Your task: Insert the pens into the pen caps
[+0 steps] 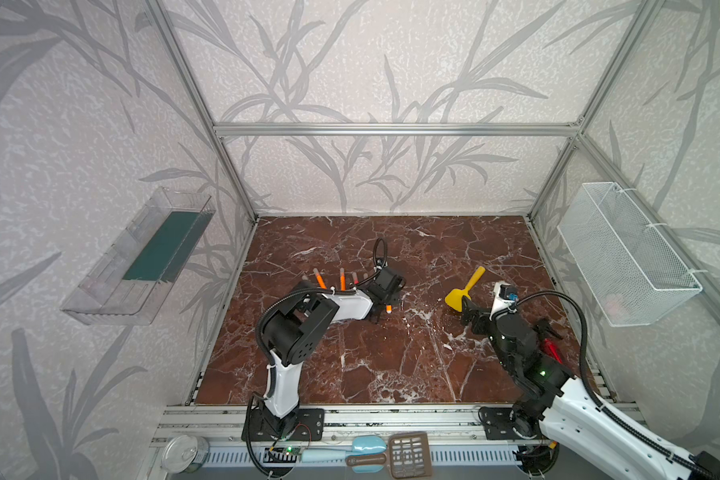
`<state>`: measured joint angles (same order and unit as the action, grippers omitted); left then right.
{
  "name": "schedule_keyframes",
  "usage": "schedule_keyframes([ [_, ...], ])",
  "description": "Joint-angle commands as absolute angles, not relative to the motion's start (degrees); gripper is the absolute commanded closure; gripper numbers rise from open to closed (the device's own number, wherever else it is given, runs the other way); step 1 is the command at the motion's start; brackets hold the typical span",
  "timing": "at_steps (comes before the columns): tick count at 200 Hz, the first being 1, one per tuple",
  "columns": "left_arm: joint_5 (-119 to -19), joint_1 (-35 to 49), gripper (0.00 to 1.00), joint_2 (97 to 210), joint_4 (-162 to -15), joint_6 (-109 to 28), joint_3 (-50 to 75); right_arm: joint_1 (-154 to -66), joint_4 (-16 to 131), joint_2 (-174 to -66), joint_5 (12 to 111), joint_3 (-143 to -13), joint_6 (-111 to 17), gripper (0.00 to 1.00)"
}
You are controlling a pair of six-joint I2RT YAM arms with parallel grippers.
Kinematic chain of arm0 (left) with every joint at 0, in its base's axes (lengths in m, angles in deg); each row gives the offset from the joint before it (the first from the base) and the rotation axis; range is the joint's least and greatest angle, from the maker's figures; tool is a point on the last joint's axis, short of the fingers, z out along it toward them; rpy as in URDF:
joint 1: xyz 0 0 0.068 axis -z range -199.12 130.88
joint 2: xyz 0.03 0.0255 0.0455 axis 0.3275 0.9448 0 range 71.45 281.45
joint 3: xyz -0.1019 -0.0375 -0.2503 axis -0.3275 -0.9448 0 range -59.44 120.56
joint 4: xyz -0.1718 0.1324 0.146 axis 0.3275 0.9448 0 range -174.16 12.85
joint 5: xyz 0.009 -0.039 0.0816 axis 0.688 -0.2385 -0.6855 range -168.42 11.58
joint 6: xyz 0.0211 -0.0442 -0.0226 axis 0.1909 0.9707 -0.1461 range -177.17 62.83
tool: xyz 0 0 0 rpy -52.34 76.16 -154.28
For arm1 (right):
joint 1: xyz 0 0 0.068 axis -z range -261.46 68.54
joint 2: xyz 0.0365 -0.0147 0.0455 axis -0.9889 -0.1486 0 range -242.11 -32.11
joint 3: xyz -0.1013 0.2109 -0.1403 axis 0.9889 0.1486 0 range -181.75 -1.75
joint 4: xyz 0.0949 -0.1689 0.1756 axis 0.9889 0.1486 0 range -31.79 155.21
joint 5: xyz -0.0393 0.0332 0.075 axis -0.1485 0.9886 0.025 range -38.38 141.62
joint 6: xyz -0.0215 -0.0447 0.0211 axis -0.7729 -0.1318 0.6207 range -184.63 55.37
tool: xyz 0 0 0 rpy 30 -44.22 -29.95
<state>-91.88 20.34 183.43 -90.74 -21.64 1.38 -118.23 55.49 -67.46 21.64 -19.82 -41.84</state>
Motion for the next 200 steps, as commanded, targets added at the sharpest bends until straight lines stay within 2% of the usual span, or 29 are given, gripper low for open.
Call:
schedule_keyframes([
  [1, -92.48, 19.48, 0.59, 182.09, -87.27, -22.5, 2.57, -117.8, 55.05, -67.87, 22.46, -22.21, -44.15, 0.0],
  [14, -90.66, 19.12, 0.49, 181.25, -86.42, -24.16, 3.5, -117.59, 56.11, -67.61, 21.72, -22.28, -45.2, 0.0],
  [40, -92.08, 18.76, 0.4, 176.72, -82.06, -25.07, 5.01, -117.02, 51.73, -67.73, 19.03, -17.34, -45.99, 0.01],
  [77, -97.66, 18.68, 0.26, 160.51, -83.82, -28.28, -2.0, -116.8, 56.01, -67.81, 20.19, -20.21, -44.77, 0.01],
  [93, -101.63, 18.5, 0.25, 153.06, -84.39, -30.03, -5.57, -116.79, 58.06, -68.69, 16.68, -22.62, -43.88, 0.01],
  [102, -105.94, 18.36, 0.21, 149.39, -85.57, -30.5, -8.16, -116.79, 60.54, -69.73, 13.55, -24.5, -43.38, 0.01],
  [117, -116.32, 17.92, 0.08, 144.21, -89.49, -31.56, -13.57, -116.8, 63.1, -72.09, 10.19, -26.24, -44.58, 0.01],
  [133, -118.7, 16.48, 0.06, 140.73, -103.84, -41.42, -23.01, -116.79, 53.31, -74.28, 9.07, -23.55, -56.47, 0.01],
  [140, -119.82, 16.01, 0.01, 139.71, -110.72, -45.99, -26.78, -116.55, 51.97, -75.09, 6.18, -23.61, -57.5, 0.01],
  [153, -122.91, 13.0, 0.0, 138.6, -113.92, -48.86, -30.21, -113.77, 48.76, -77.21, 2.71, -23.65, -58.3, 0.01],
  [165, -125.49, 7.95, 0.0, 139.0, -110.68, -46.58, -30.78, -108.55, 43.49, -80.53, 8.58, -23.41, -60.29, 0.01],
  [181, -127.13, 1.96, 0.0, 139.82, -108.35, -45.85, -31.92, -102.84, 45.96, -86.64, 19.72, -26.96, -59.73, 0.01],
  [192, -134.88, 1.1, 0.0, 139.62, -108.14, -46.16, -32.08, -101.8, 45.82, -90.99, 24.49, -28.8, -62.03, 0.01],
  [200, -136.33, 1.01, 0.0, 138.63, -107.05, -47.21, -32.48, -101.77, 45.14, -94.23, 27.76, -29.93, -65.93, 0.01],
])
